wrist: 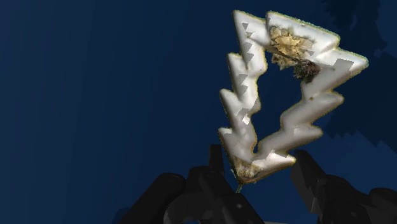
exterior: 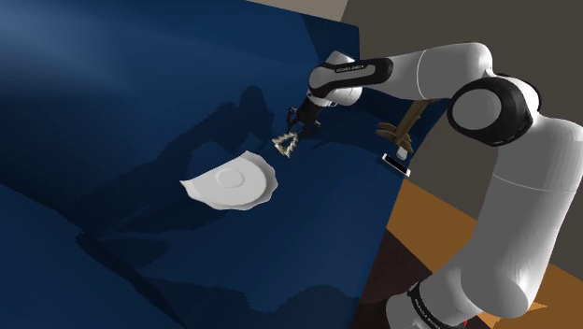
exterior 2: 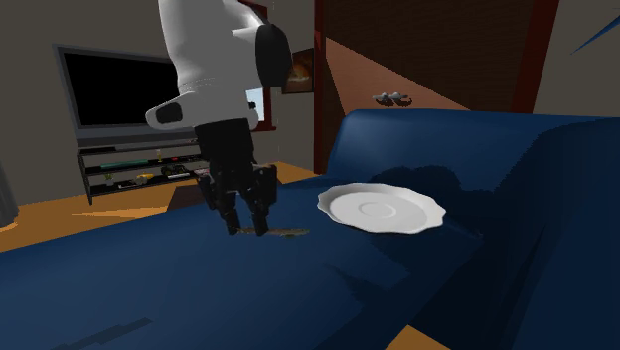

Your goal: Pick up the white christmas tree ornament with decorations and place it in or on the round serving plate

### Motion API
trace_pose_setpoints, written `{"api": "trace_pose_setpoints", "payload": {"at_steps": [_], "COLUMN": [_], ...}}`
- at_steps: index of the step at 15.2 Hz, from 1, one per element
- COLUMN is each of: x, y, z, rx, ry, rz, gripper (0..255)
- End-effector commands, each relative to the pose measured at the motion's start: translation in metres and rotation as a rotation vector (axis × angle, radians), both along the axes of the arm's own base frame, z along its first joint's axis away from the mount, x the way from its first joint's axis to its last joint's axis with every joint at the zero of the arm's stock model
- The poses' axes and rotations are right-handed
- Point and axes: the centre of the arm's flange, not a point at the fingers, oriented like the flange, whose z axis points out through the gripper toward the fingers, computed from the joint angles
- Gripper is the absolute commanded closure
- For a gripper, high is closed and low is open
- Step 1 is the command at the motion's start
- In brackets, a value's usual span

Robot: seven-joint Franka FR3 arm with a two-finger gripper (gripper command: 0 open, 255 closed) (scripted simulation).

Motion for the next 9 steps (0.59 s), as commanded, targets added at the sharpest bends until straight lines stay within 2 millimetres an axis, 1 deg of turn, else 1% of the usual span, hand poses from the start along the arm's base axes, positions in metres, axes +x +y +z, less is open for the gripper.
{"api": "trace_pose_setpoints", "payload": {"at_steps": [1,9], "x": [0.000,0.000], "y": [0.000,0.000], "z": [0.010,0.052], "rx": [0.000,0.000], "ry": [0.000,0.000], "rz": [0.000,0.000], "gripper": [255,255]}}
